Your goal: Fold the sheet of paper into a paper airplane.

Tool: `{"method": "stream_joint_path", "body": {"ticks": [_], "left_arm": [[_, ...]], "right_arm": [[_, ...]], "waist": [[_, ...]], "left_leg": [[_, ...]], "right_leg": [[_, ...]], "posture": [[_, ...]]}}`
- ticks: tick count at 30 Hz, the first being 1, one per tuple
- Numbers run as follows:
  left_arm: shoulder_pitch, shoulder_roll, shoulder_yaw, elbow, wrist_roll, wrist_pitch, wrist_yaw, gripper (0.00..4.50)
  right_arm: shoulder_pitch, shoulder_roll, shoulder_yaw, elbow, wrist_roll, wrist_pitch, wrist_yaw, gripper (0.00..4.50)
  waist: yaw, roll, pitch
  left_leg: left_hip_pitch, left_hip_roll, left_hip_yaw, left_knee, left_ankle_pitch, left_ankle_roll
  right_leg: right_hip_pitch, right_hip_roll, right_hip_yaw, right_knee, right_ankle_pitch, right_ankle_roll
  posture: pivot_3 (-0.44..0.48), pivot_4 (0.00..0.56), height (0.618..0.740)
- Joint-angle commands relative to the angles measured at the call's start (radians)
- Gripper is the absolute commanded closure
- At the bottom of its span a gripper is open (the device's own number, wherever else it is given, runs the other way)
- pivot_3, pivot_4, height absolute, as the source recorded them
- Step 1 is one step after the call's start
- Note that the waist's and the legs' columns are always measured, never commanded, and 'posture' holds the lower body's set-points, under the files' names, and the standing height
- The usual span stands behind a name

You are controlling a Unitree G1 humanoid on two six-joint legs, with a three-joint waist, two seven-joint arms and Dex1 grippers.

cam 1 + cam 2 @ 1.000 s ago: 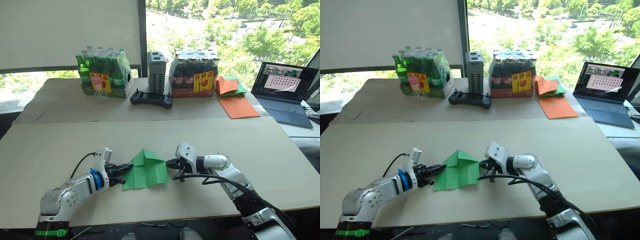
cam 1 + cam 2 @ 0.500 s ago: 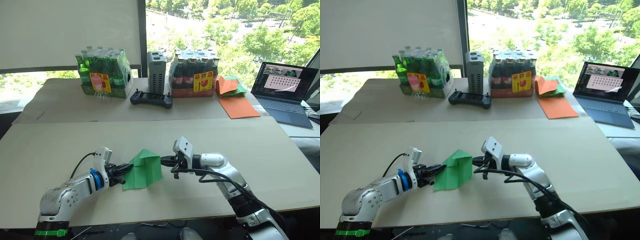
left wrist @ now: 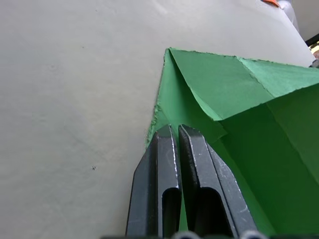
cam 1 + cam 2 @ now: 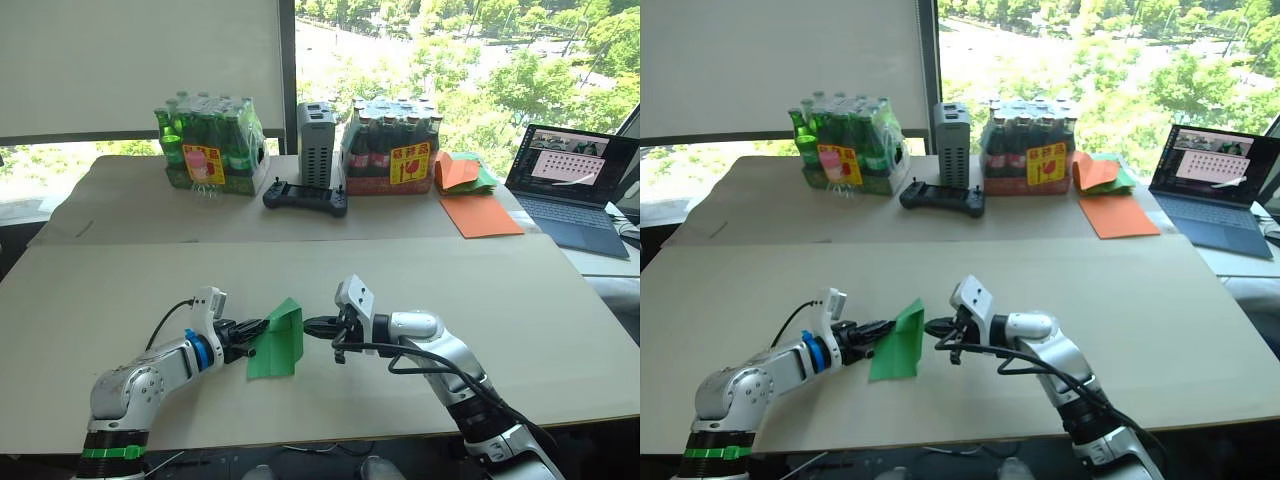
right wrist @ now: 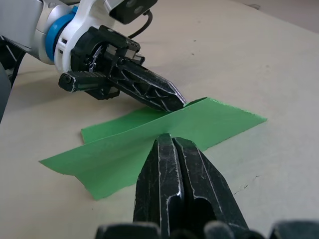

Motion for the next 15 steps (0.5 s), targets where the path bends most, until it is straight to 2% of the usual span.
{"method": "stream_joint_path", "body": {"ticks": [1,15], "left_arm": [[-0.018,-0.007,0.011,0.009,0.012,0.011,0.029,4.26],[-0.042,-0.049,0.006,-0.024,-0.012,0.029,0.045,4.26]], "right_arm": [[-0.005,-0.002,0.002,-0.044,0.003,-0.009,-0.007,4.5],[-0.006,-0.007,0.011,-0.044,0.002,-0.013,-0.016,4.5]], "waist": [[0.0,0.0,0.0],[0.0,0.0,0.0]], "left_leg": [[0.0,0.0,0.0,0.0,0.0,0.0],[-0.001,0.0,0.0,0.0,0.0,0.0]], "right_leg": [[0.0,0.0,0.0,0.0,0.0,0.0],[-0.001,0.0,0.0,0.0,0.0,0.0]], "posture": [[0.0,0.15,0.727],[0.0,0.15,0.727]]}}
